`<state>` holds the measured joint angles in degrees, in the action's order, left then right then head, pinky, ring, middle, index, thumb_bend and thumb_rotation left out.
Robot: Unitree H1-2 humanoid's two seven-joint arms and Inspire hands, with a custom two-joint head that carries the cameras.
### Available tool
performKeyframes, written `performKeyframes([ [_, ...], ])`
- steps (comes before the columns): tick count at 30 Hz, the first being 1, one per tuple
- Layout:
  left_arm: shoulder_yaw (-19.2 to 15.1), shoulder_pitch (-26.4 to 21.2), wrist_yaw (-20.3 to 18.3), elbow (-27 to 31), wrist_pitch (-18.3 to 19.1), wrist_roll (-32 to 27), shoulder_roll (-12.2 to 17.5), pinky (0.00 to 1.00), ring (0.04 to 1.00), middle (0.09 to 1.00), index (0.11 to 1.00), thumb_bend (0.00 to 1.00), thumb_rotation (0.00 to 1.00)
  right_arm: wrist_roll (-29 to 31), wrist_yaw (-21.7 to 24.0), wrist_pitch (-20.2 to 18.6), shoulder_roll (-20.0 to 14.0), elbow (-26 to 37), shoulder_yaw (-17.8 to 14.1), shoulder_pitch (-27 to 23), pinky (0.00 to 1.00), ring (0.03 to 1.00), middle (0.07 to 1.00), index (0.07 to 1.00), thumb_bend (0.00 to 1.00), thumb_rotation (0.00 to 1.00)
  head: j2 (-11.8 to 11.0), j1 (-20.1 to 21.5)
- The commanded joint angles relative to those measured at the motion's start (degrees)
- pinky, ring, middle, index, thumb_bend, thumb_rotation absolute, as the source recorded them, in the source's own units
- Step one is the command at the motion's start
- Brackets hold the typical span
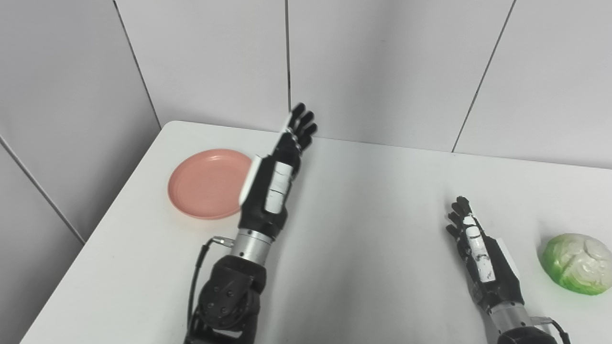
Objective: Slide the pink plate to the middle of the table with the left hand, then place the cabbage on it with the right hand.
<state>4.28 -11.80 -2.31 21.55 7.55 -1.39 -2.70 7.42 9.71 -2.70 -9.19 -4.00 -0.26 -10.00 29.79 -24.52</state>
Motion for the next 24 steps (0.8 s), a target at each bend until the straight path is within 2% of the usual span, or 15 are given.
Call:
performKeyframes([
  [1, -1.09, -1.95, 0.05, 2.66, -0.03, -0.4, 0.84, 1.0, 0.976, 0.992, 0.993, 0.87, 1.0, -0.05, 0.49, -0.24, -0.75, -0.51, -0.26, -0.14, 1.0, 1.0, 1.0, 1.0, 0.09, 1.0, 0.02, -0.05],
  [7, -5.13, -2.94, 2.19, 1.05, -5.4, 1.19, 2.44, 0.97, 0.944, 0.965, 0.966, 0.87, 1.0, -0.63, 0.57, 1.05, -1.04, -1.4, -0.32, -0.42, 1.0, 1.0, 1.0, 1.0, 0.08, 1.0, -0.1, -0.42],
  [10, -7.64, -3.29, 2.61, 1.14, -5.46, -0.68, 3.46, 0.99, 0.971, 0.985, 0.989, 0.87, 1.0, -0.78, 0.31, 1.08, -0.97, -1.51, -0.41, -0.43, 1.0, 1.0, 1.0, 1.0, 0.08, 1.0, -0.09, -0.6],
  [14, -10.54, -3.78, 2.72, 2.17, -4.49, -2.01, 5.33, 1.0, 0.993, 0.999, 1.0, 0.87, 1.0, -0.12, 0.64, -0.9, -1.08, -0.89, -0.57, -0.51, 1.0, 1.0, 1.0, 1.0, 0.09, 1.0, -0.1, -0.87],
  [20, -13.99, -4.13, 5.1, 2.66, -4.87, -2.32, 5.81, 0.99, 0.971, 0.976, 0.984, 0.86, 1.0, -0.1, 1.42, 0.49, -1.67, -1.69, -0.56, -0.54, 1.0, 1.0, 1.0, 1.0, 0.1, 1.0, -0.26, -1.28],
  [24, -16.72, -4.14, 6.0, 0.36, -7.53, -2.79, 7.33, 0.97, 0.973, 0.983, 0.984, 0.84, 1.0, -0.44, 1.0, 0.85, -1.46, -1.67, -0.6, -0.53, 1.0, 1.0, 1.0, 1.0, 0.1, 1.0, -0.58, -1.63],
])
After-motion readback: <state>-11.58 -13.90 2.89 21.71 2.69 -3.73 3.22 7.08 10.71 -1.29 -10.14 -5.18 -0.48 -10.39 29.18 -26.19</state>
